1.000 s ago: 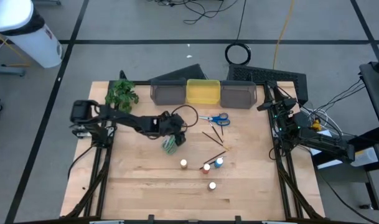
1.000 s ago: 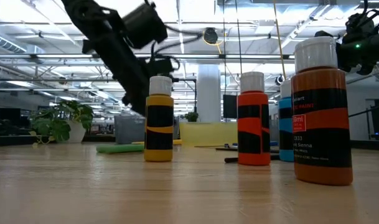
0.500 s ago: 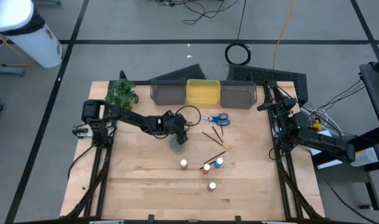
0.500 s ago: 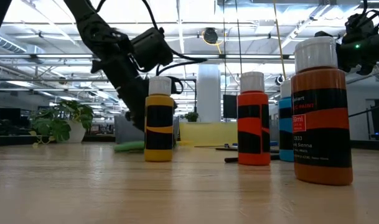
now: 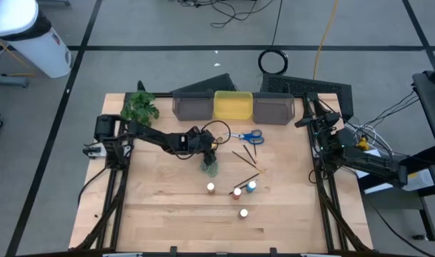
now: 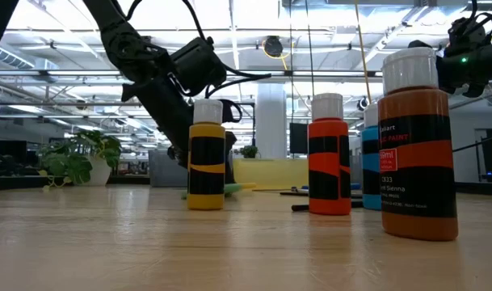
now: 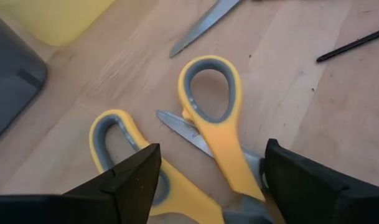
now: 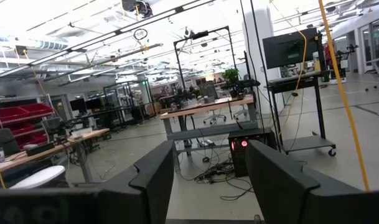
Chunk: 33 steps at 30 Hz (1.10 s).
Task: Pick & Place Paint Supplies
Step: Put the yellow scissors into the left black bin
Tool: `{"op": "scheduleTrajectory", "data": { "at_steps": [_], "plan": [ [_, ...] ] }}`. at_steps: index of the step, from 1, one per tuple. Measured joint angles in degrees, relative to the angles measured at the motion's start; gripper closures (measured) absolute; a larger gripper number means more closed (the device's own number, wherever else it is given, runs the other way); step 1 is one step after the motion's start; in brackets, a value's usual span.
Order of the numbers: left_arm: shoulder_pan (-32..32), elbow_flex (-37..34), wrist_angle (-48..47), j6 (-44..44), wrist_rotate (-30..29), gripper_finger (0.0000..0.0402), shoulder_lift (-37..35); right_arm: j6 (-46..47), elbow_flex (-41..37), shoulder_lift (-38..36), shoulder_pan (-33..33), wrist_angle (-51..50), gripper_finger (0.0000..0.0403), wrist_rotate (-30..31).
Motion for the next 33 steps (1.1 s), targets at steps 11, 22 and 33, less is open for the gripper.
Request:
{"op": "scheduleTrajectory", "data": {
  "at_steps": [11, 22, 33],
  "plan": [
    [-0.2, -0.1, 4.3, 0.2, 1.6, 0.0160, -6.4, 0.0, 0.0, 0.0, 0.0, -0.1, 0.0216, 0.0],
    [-0.8, 0.0, 9.9, 0.2, 7.4, 0.0189, -1.4, 0.0, 0.0, 0.0, 0.0, -0.1, 0.0216, 0.0],
    [0.4, 0.1, 11.5, 0.3, 6.9, 0.0210, 2.9, 0.0, 0.0, 0.0, 0.0, -0.1, 0.0216, 0.0]
  ]
}}
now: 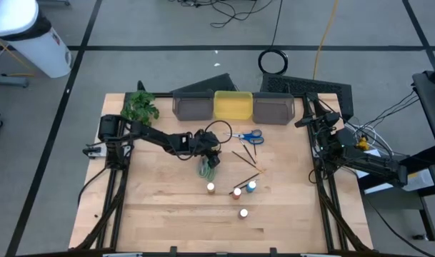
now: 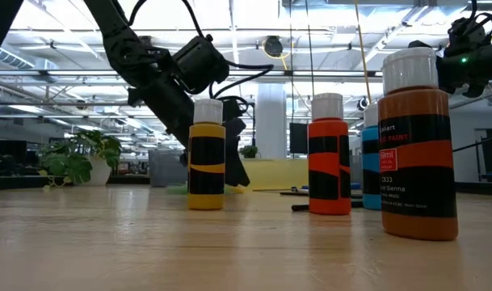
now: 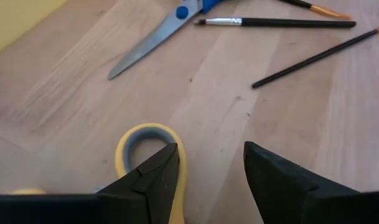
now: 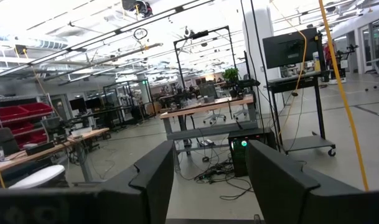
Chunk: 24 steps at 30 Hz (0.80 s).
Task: Pick & Place Paint Supplies
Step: Put the yellow scissors into the left black bin
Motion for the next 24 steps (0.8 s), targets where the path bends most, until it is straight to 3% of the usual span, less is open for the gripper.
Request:
{"op": "scheduleTrajectory", "data": {
  "at_steps": [12, 24],
  "plan": [
    [-0.1, 0.0, -0.9, 1.4, 0.2, 0.0198, -1.0, 0.0, 0.0, 0.0, 0.0, 0.0, 0.0216, 0.0],
    [-0.1, -0.1, -0.4, 2.6, -0.2, 0.0226, -2.8, 0.0, 0.0, 0.0, 0.0, 0.0, 0.0216, 0.0]
  ]
}}
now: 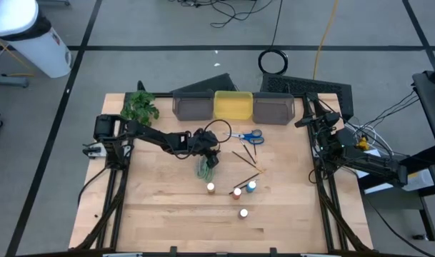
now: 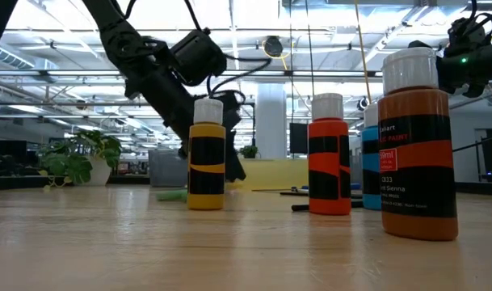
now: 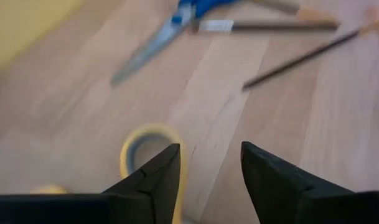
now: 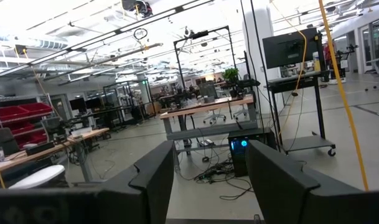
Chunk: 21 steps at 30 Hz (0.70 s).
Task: Pick & Place Paint Supplies
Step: Put the yellow scissors into the left black bin
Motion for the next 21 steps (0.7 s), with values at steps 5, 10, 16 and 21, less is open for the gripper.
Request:
{"op": "scheduleTrajectory", "data": {
  "at_steps": [5, 10, 16, 21],
  "plan": [
    [0.0, 0.0, -1.4, 2.1, -1.7, 0.0227, -0.3, 0.0, 0.0, 0.0, 0.0, 0.0, 0.0216, 0.0],
    [0.0, 0.0, -4.3, 2.0, -5.6, 0.0215, -0.2, 0.0, 0.0, 0.0, 0.0, -0.1, 0.0216, 0.0],
    [-0.1, 0.0, -1.9, 1.9, -3.2, 0.0202, 0.4, 0.0, 0.0, 0.0, 0.0, -0.1, 0.0216, 0.0],
    [-0.1, 0.1, -1.1, 1.6, -1.6, 0.0212, 1.6, 0.0, 0.0, 0.0, 0.0, -0.1, 0.0216, 0.0]
  ]
}}
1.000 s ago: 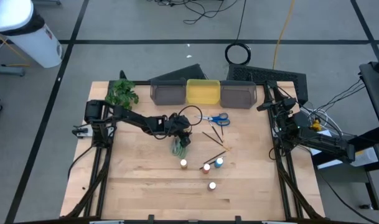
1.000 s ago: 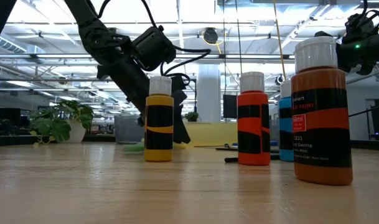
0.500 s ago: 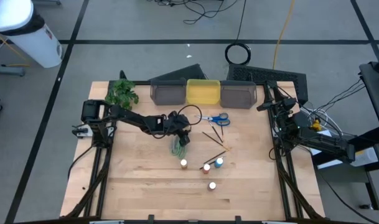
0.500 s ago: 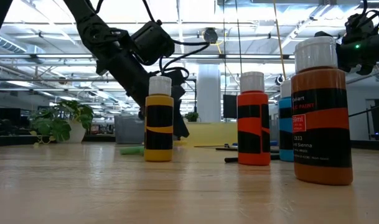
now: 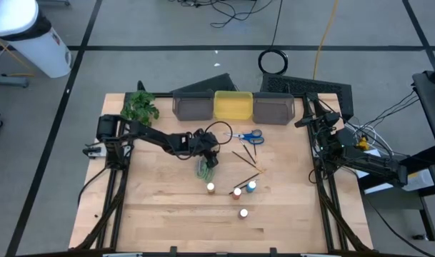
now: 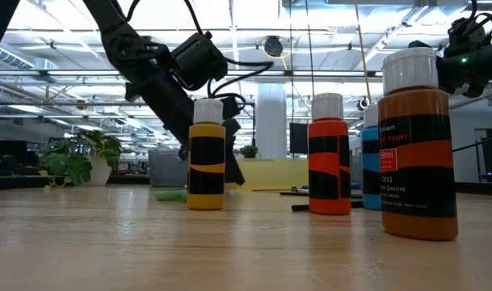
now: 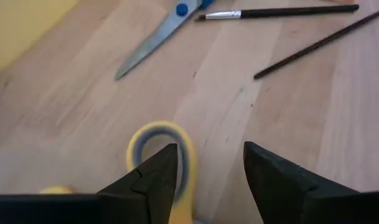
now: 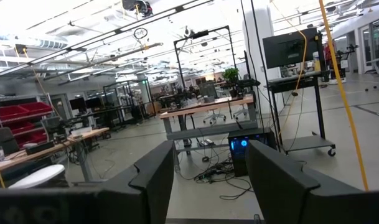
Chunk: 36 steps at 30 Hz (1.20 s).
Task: Pick & Place Paint Supplies
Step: Put the yellow scissors into the left black bin
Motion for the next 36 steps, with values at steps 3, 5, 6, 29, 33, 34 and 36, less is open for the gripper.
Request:
{"op": "scheduleTrajectory", "data": {
  "at_steps": [3, 5, 6, 29, 33, 34, 36],
  "plan": [
    [0.0, -0.1, 0.2, -0.1, -1.6, 0.0224, 1.0, 0.0, 0.0, 0.0, 0.0, -0.1, 0.0216, 0.0],
    [0.0, 0.0, -0.4, -0.6, -3.0, 0.0233, 1.3, 0.0, 0.0, 0.0, 0.0, 0.0, 0.0216, 0.0],
    [0.1, 0.0, -0.5, -0.7, -2.9, 0.0238, 1.3, 0.0, 0.0, 0.0, 0.0, -0.1, 0.0216, 0.0],
    [-0.2, -0.1, -1.3, -2.6, -2.2, 0.0370, -3.7, 0.0, 0.0, 0.0, 0.0, -0.1, 0.0216, 0.0],
    [-0.9, -0.1, -1.9, 1.7, -4.5, 0.0371, -8.3, 0.0, 0.0, 0.0, 0.0, -0.1, 0.0216, 0.0],
    [-1.1, -0.1, -1.5, 2.9, -4.6, 0.0371, -9.5, 0.0, 0.0, 0.0, 0.0, -0.1, 0.0216, 0.0],
    [-1.5, -0.1, -1.4, 5.4, -4.6, 0.0371, -12.5, 0.0, 0.0, 0.0, 0.0, -0.1, 0.0216, 0.0]
  ]
}}
